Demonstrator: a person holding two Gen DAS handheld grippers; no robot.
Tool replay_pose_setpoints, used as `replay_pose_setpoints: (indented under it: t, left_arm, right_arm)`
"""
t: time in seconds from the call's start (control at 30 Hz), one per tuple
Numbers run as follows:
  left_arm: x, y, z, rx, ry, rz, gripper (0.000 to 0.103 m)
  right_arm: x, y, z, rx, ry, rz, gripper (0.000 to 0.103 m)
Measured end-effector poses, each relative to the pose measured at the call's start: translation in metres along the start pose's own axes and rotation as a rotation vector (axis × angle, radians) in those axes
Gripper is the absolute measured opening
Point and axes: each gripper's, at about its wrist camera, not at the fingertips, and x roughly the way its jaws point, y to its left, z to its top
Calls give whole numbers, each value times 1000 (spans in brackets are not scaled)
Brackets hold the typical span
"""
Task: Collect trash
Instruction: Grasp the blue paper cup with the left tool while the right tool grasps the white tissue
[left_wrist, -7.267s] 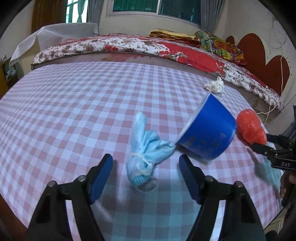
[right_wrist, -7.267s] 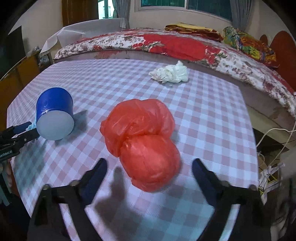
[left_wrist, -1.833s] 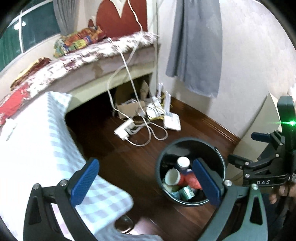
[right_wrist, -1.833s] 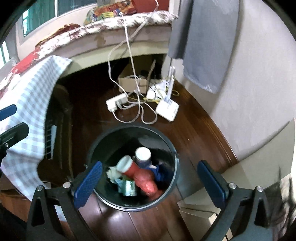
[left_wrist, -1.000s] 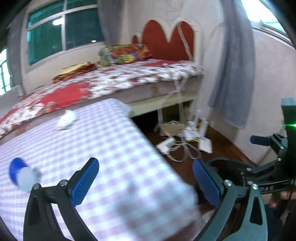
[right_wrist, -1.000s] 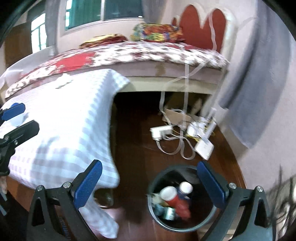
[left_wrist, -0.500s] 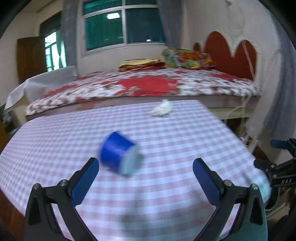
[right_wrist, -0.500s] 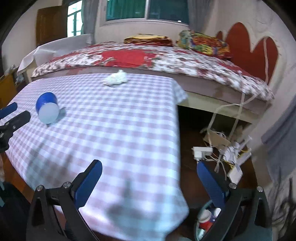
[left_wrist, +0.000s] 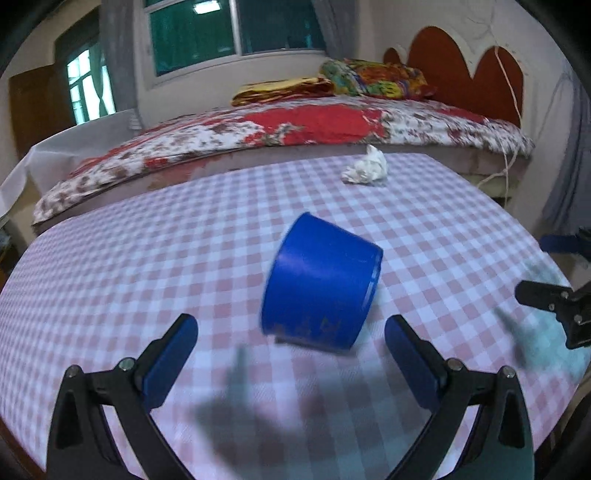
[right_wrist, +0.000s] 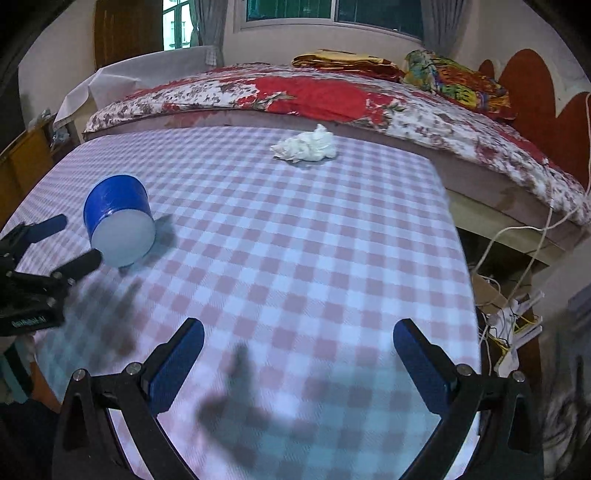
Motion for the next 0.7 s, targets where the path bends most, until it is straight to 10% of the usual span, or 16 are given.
replay_pose_setpoints:
  t: [0.07, 0.13, 0.7]
  left_arm:
    - [7, 0, 4, -13, 8, -20, 94]
    - [19, 2, 9, -41, 43, -75, 57]
    - [57, 33, 55, -221, 67, -85, 54]
  right_arm:
    - [7, 2, 5, -2, 3, -2, 103]
    - [14, 1, 10, -2, 5, -3, 103]
    - [99, -14, 107, 20, 14, 17, 103]
